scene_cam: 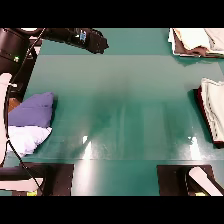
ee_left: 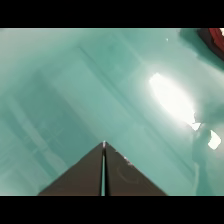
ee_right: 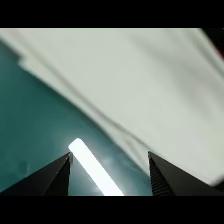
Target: Fold the shirts.
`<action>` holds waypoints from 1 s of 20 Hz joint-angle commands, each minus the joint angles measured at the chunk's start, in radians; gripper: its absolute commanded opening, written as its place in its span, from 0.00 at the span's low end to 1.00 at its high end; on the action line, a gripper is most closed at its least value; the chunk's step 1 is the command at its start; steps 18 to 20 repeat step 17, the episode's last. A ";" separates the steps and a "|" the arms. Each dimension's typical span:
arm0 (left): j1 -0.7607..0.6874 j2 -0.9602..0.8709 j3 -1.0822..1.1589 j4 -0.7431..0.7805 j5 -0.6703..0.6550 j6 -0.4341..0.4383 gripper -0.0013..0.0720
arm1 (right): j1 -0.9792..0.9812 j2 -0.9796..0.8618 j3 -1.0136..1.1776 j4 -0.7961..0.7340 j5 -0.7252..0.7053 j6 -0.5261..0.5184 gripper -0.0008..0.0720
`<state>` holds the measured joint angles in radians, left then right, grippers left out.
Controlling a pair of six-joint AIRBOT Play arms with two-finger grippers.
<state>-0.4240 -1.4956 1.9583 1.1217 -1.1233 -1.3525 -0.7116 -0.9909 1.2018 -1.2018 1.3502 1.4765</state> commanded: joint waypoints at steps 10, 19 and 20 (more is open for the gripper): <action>0.000 0.000 0.000 -0.003 0.024 -0.001 0.06 | 0.846 0.001 0.103 0.018 -0.173 -0.003 0.03; 0.000 0.000 0.000 -0.003 0.024 -0.001 0.06 | 0.915 0.002 0.103 -0.004 -0.189 -0.005 0.03; 0.000 0.000 0.000 -0.003 0.024 -0.001 0.06 | 0.915 0.002 0.103 -0.004 -0.189 -0.005 0.03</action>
